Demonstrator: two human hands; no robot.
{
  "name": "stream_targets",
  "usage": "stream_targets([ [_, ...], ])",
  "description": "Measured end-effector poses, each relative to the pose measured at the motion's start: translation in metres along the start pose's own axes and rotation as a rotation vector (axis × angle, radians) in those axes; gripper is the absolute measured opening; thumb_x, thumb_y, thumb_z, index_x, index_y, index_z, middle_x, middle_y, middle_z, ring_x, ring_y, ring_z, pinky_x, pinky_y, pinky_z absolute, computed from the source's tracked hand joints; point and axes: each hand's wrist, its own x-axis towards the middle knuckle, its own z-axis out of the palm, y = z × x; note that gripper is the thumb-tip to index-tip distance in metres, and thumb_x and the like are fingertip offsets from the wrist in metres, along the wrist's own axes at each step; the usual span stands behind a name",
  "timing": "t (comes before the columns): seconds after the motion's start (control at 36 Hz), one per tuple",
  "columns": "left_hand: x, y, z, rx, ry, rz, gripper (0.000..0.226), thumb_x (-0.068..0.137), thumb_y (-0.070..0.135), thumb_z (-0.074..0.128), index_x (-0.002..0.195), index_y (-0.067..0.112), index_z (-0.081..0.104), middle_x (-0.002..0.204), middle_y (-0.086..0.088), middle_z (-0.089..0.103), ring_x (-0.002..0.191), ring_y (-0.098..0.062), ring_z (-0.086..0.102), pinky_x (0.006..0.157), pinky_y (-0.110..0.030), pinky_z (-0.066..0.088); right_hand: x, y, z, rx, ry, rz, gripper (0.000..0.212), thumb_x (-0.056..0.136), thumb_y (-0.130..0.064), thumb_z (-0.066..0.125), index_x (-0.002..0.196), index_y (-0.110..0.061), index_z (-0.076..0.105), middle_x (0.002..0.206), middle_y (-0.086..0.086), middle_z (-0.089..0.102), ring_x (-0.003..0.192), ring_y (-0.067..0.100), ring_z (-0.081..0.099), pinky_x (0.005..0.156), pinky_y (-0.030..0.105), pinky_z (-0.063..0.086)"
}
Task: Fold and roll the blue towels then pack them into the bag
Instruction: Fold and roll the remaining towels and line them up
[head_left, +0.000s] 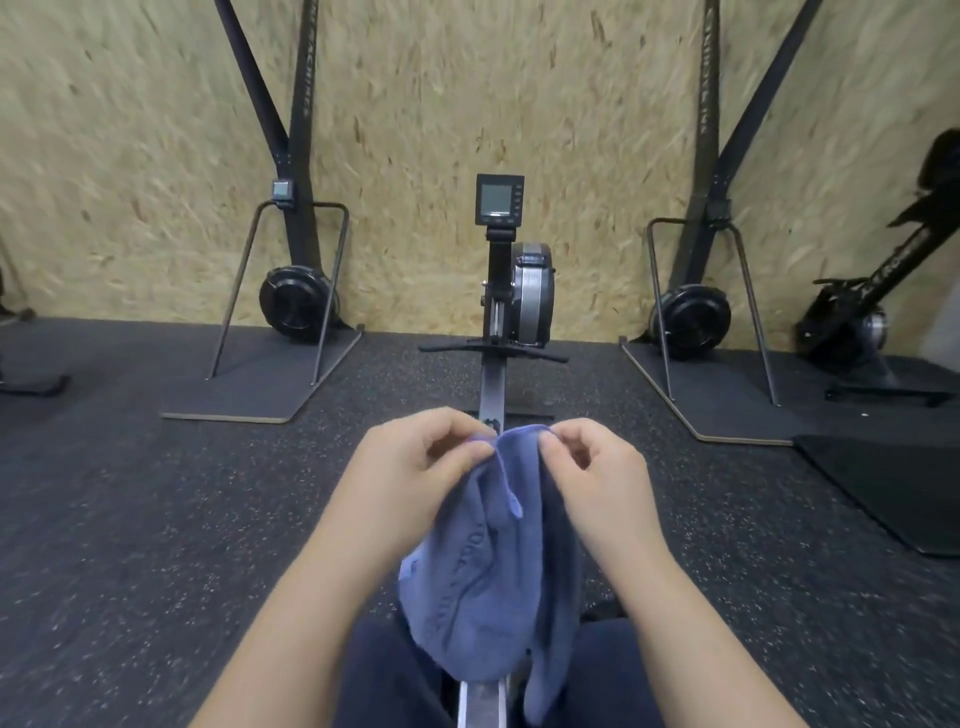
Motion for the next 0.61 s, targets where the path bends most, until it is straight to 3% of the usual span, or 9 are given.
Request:
stream_targets([
  [0.08,-0.001,0.005,0.008,0.031,-0.027,0.019,0.038,0.083,0.019,0.072,0.108,0.047,0.063,0.074,0.019,0.062,0.069,-0.001,0.058,0.071,-0.020,0.046,-0.001,-0.016,-0.003,0.029,-0.041,-0.058,0.012,0.086,-0.017,0.066,0.077,-0.024,0.068,0.074,-0.004,0.068,0.071,0.009,0.060,0.066,0.020,0.046],
  [0.17,0.000,0.009,0.013,0.083,-0.054,0.021,0.052,0.085,0.023,0.071,0.127,0.048,0.053,0.072,0.017,0.059,0.068,0.005,0.054,0.071,-0.015,0.042,-0.003,-0.027,-0.005,0.045,-0.077,-0.136,0.015,0.084,-0.014,0.069,0.076,-0.026,0.069,0.077,-0.007,0.068,0.075,0.007,0.062,0.070,0.021,0.048],
  [0.25,0.000,0.012,0.014,0.123,-0.038,0.034,0.033,0.086,0.023,0.069,0.113,0.042,0.066,0.082,0.022,0.067,0.078,0.008,0.059,0.081,-0.020,0.048,-0.004,-0.029,-0.006,0.041,-0.092,-0.193,0.008,0.084,-0.013,0.070,0.079,-0.019,0.071,0.080,-0.008,0.068,0.077,0.005,0.062,0.070,0.015,0.046],
  [0.36,0.000,0.010,0.015,0.135,0.054,0.049,0.008,0.085,0.029,0.068,0.086,0.038,0.069,0.077,0.022,0.068,0.075,0.001,0.063,0.077,-0.032,0.051,-0.005,-0.029,-0.010,0.031,-0.109,-0.214,0.006,0.084,-0.013,0.071,0.080,-0.017,0.072,0.078,-0.008,0.068,0.075,0.006,0.061,0.068,0.013,0.044],
  [0.44,-0.002,0.014,0.016,0.162,0.108,0.124,0.010,0.083,0.037,0.059,0.091,0.041,0.064,0.080,0.025,0.067,0.075,0.002,0.062,0.077,-0.034,0.050,-0.006,-0.029,-0.014,0.007,-0.110,-0.218,0.008,0.083,-0.009,0.069,0.079,-0.015,0.071,0.077,-0.009,0.067,0.073,0.006,0.060,0.066,0.012,0.044],
  [0.53,-0.003,0.017,0.016,0.179,0.156,0.187,0.015,0.083,0.040,0.055,0.097,0.040,0.061,0.087,0.026,0.066,0.075,0.004,0.060,0.075,-0.028,0.047,-0.003,-0.028,-0.019,-0.008,-0.091,-0.222,0.010,0.083,-0.006,0.067,0.081,-0.015,0.072,0.079,-0.009,0.068,0.074,0.005,0.061,0.068,0.014,0.046],
  [0.61,-0.003,0.018,0.014,0.146,0.186,0.191,0.017,0.082,0.043,0.053,0.085,0.035,0.068,0.082,0.024,0.066,0.073,0.005,0.059,0.070,-0.014,0.041,0.000,-0.024,-0.025,-0.018,-0.071,-0.204,0.013,0.083,-0.004,0.066,0.083,-0.016,0.072,0.080,-0.009,0.069,0.075,0.005,0.063,0.071,0.018,0.049],
])
